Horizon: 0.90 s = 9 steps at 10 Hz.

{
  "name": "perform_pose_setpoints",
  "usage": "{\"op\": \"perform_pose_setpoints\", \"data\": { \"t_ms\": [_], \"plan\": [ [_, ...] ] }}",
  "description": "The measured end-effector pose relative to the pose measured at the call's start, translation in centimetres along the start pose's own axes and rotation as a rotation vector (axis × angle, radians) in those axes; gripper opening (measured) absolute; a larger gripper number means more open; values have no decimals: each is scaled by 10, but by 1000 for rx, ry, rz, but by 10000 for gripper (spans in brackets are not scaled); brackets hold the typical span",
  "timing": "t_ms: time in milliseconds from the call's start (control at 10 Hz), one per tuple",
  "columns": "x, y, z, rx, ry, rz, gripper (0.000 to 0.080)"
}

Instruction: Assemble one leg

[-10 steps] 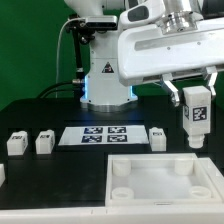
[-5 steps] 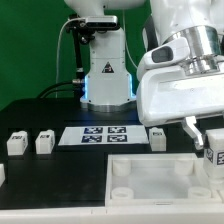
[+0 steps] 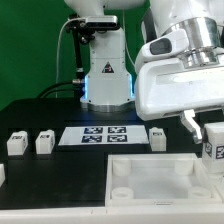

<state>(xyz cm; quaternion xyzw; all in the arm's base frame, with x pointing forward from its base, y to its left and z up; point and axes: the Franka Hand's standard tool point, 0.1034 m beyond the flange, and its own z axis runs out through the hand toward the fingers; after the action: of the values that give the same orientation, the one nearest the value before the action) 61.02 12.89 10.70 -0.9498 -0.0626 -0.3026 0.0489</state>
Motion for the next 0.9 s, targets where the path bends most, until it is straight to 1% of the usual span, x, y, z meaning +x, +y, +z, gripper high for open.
{"op": "perform_pose_setpoints", "data": {
  "t_ms": [200, 600, 700, 900],
  "plan": [
    [4, 1, 3, 0, 6, 3, 291],
    [-3, 14, 11, -12, -6, 11, 291],
    [-3, 17, 11, -16, 1, 15, 291],
    [-3, 19, 11, -18, 1, 18, 291]
  ]
}}
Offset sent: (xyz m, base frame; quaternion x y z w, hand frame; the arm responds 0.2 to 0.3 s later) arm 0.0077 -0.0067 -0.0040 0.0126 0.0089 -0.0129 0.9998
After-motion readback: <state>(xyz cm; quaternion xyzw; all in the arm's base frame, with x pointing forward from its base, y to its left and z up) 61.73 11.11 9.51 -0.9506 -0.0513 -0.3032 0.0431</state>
